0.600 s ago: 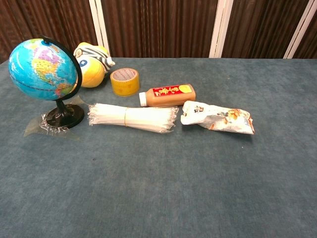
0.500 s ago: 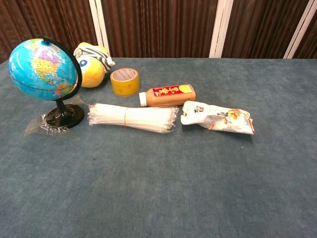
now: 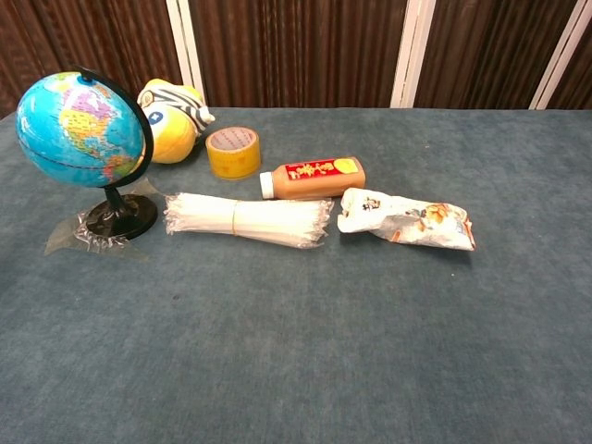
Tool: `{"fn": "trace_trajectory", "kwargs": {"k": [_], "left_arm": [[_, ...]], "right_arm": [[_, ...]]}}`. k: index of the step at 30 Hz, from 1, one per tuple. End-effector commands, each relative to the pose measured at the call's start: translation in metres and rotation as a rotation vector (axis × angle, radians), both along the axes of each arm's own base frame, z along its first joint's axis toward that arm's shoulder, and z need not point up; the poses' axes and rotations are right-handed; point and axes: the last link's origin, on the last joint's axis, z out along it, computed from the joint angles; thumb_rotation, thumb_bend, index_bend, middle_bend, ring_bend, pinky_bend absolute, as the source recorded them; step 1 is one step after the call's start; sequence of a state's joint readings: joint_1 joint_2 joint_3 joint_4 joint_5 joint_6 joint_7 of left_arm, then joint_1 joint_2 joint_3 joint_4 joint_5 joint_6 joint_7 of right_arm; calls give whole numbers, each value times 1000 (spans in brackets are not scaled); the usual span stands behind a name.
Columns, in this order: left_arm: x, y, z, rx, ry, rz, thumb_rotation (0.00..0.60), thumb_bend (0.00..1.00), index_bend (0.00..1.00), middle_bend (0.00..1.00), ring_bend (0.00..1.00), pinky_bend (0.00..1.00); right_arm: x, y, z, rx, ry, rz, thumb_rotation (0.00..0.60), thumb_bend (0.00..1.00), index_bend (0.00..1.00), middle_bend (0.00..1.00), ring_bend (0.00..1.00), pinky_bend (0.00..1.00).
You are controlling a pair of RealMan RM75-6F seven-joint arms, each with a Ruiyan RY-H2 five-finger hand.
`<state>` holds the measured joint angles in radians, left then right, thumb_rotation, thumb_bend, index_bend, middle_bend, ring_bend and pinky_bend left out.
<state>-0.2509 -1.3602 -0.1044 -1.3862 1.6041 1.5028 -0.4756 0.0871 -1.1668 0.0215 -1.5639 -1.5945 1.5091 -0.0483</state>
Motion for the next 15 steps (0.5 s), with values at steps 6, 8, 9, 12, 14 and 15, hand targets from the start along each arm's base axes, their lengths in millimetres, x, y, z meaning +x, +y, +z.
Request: {"fn": "trace_trajectory", "kwargs": {"k": [6, 8, 9, 12, 14, 15], "left_arm": [[33, 50, -22, -77, -121, 42, 600, 346, 0, 0, 0, 0], [36, 55, -24, -75, -120, 47, 600, 348, 0, 0, 0, 0], [36, 56, -25, -74, -122, 49, 600, 350, 0, 0, 0, 0], [39, 59, -26, -70, -134, 51, 600, 353, 0, 0, 0, 0], [41, 60, -28, -76, -147, 53, 600, 352, 0, 0, 0, 0], [42, 61, -28, -79, -152, 54, 600, 351, 0, 0, 0, 0]], "right_arm": [[2, -1, 3, -18, -23, 12, 600, 154, 0, 0, 0, 0], [3, 0, 5, -29, -37, 24, 600, 154, 0, 0, 0, 0], [4, 0, 6, -32, -43, 28, 600, 154, 0, 0, 0, 0], [4, 1, 8, -38, -56, 38, 600, 153, 0, 0, 0, 0], [3, 1, 8, -36, -56, 41, 600, 154, 0, 0, 0, 0], [3, 1, 7, -34, -55, 41, 600, 154, 0, 0, 0, 0]]}}
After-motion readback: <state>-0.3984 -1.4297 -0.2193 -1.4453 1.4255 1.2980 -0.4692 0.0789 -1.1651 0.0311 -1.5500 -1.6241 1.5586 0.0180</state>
